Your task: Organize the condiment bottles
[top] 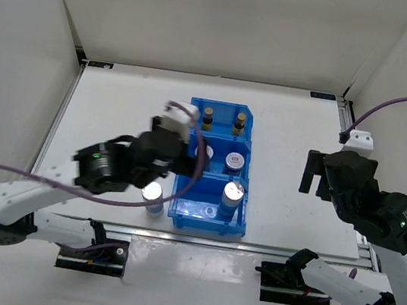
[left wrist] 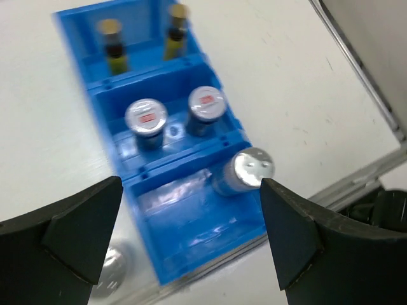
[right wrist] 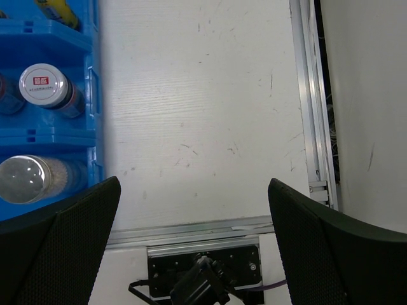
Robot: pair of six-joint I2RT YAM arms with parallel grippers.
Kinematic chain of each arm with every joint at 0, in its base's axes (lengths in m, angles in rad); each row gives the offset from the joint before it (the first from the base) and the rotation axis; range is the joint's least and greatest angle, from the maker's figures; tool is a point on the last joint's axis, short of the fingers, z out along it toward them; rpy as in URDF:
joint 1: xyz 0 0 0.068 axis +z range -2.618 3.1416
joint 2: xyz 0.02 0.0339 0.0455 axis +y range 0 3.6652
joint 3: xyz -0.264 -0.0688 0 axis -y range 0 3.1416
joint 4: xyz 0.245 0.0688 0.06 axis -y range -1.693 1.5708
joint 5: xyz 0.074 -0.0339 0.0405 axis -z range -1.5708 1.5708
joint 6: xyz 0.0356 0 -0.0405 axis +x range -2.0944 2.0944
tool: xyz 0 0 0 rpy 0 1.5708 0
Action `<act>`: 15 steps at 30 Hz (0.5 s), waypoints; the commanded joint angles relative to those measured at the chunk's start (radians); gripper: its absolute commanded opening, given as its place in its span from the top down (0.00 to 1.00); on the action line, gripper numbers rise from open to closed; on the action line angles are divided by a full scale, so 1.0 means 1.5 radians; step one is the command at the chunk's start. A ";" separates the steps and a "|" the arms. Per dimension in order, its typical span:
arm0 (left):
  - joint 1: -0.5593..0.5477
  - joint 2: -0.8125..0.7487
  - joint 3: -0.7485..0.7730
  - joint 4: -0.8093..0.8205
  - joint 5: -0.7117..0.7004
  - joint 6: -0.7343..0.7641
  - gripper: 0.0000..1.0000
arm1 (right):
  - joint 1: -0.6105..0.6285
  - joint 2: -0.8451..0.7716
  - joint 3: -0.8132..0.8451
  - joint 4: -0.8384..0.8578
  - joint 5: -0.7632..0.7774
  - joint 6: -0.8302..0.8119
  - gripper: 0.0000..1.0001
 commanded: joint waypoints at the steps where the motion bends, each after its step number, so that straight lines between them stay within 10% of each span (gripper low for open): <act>1: 0.018 -0.069 -0.017 -0.201 -0.065 -0.139 0.00 | 0.000 0.007 -0.008 -0.068 0.031 0.007 0.00; 15: 0.106 -0.080 -0.200 -0.261 -0.020 -0.288 0.00 | 0.000 0.001 -0.065 -0.018 0.021 -0.005 0.00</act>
